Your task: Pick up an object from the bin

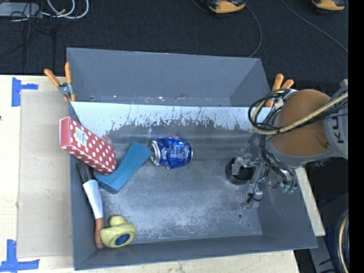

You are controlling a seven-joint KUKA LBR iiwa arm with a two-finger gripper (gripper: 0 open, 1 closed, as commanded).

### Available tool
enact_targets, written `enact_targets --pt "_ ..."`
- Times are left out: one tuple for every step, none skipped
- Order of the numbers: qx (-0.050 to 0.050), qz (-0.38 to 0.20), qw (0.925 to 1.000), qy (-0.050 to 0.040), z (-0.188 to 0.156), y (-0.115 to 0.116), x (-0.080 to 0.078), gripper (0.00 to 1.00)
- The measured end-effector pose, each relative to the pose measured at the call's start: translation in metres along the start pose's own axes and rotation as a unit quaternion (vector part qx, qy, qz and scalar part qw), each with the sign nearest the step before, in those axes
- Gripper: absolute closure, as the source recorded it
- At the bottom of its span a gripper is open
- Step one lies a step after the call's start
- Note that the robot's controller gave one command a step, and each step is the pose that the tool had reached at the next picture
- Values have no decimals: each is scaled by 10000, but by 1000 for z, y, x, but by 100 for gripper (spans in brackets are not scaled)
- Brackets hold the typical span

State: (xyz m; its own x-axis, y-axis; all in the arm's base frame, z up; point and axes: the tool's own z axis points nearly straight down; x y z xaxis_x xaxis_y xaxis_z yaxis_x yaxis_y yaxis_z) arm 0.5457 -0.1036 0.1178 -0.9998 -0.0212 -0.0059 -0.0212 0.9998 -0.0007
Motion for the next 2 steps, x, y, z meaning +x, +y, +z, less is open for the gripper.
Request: enact_targets --pt "-21 388 9992 108 1 -2 -44 0" --pt "-6 -631 9980 6 33 29 -65 100"
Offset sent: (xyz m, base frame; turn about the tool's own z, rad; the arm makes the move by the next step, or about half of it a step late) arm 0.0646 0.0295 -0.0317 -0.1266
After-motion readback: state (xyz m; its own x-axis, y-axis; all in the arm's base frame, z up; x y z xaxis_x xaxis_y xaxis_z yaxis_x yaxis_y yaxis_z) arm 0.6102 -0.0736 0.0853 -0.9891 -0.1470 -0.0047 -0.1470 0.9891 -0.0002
